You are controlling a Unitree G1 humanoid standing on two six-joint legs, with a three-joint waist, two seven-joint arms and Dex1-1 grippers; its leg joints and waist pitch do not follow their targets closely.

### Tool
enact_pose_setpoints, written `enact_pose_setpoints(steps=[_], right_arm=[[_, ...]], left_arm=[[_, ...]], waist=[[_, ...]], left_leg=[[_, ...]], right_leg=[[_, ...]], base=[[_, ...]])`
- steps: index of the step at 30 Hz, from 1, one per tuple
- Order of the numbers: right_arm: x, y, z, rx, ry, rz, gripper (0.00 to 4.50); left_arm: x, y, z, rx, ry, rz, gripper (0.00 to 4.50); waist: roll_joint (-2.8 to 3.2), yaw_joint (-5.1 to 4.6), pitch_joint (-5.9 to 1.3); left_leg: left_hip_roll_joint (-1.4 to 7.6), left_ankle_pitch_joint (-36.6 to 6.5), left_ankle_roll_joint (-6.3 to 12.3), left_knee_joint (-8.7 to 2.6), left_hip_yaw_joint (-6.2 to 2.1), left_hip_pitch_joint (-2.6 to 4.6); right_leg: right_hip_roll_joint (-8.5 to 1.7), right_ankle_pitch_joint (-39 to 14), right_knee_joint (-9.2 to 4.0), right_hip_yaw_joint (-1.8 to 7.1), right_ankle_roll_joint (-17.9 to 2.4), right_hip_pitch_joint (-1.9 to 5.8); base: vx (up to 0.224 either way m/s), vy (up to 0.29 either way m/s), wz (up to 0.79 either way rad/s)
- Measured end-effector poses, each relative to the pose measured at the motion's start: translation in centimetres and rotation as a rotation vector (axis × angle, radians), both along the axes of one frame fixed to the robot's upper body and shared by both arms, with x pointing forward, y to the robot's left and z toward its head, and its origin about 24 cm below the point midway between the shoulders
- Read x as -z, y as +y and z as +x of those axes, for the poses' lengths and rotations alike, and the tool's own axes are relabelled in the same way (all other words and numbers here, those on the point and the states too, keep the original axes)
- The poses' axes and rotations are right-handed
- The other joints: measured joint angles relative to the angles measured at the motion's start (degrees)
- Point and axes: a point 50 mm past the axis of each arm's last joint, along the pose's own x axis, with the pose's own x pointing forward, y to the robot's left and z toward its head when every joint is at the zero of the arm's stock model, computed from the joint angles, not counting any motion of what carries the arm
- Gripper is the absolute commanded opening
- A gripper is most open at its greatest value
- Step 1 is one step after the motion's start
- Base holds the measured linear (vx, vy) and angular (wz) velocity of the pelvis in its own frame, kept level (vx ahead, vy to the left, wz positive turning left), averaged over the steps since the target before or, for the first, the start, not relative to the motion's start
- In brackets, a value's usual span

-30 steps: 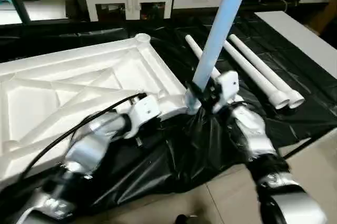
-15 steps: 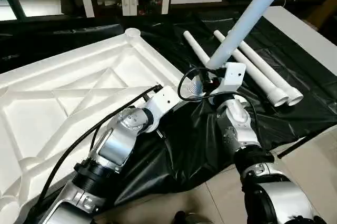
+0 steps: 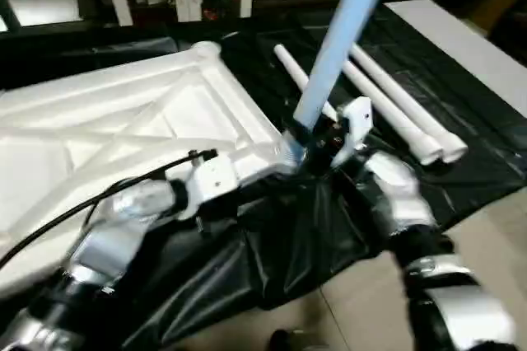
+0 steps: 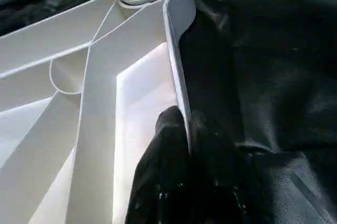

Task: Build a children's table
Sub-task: Insert table leg to table base

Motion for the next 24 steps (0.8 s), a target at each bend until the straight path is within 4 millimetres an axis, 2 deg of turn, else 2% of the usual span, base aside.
enact_pose_setpoints(steps=[1, 5, 8, 24], right_arm=[[-0.1, -0.4, -0.2, -0.044, -0.003, -0.015, 1.84], [-0.5, -1.5, -0.6, -0.196, 0.019, -0.054, 1.84], [-0.3, -2.0, -0.8, -0.247, 0.038, -0.065, 1.84], [0.2, -2.3, -1.3, -0.304, 0.04, -0.086, 1.84]], left_arm=[[0.0, 0.1, -0.1, 0.016, 0.007, -0.005, 0.0], [0.0, 1.0, -0.3, 0.079, 0.042, -0.025, 0.0], [0.0, 1.2, -0.3, 0.109, 0.067, -0.03, 0.0], [0.5, 1.3, -0.3, 0.14, 0.095, -0.035, 0.0]], waist=[[0.03, 0.19, -0.02], [0.14, 0.68, -0.02], [0.05, 0.98, -0.09], [0.13, 1.84, -0.29]], left_leg=[[0.0, 0.03, 0.07, 0.0, 0.2, 0.31], [-0.01, 0.06, 0.14, -0.01, 0.49, 0.53], [0.02, 0.01, 0.05, 0.0, 0.5, 0.66], [0.04, -0.12, -0.17, 0.19, 0.47, 0.75]], right_leg=[[-0.02, -0.03, 0.0, 0.04, -0.05, 0.01], [-0.11, -0.08, 0.04, 0.17, -0.12, 0.09], [-0.11, -0.12, 0.13, 0.17, -0.17, 0.17], [-0.18, -0.47, 0.89, 0.24, -0.09, 0.22]], base=[[0.061, 0.027, -0.01], [0.015, 0.007, 0.0], [0.0, 0.0, 0.0], [0.0, 0.0, 0.0]])
